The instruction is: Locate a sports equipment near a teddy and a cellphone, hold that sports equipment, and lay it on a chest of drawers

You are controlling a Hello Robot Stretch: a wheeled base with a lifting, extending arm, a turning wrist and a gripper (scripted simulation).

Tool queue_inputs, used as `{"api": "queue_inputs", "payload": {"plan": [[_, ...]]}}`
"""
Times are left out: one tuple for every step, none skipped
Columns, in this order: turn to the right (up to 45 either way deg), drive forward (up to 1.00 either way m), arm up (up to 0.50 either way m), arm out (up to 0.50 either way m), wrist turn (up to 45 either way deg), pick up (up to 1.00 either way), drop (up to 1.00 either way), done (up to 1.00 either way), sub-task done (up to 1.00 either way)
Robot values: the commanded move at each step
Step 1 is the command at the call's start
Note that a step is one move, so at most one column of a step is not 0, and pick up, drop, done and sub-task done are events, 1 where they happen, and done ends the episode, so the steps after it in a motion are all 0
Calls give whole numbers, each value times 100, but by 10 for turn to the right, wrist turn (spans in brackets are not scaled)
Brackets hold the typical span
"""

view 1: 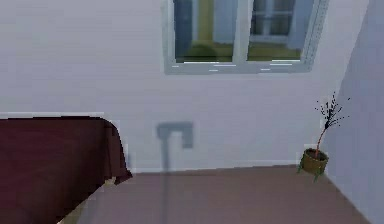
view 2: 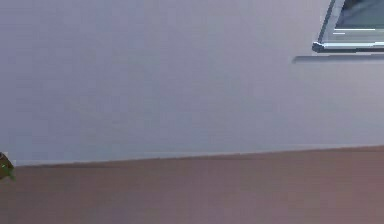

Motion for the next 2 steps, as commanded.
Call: {"api": "queue_inputs", "payload": {"plan": [[-450,0,0,0,0,0,0,0,0],[-450,0,0,0,0,0,0,0,0]]}}
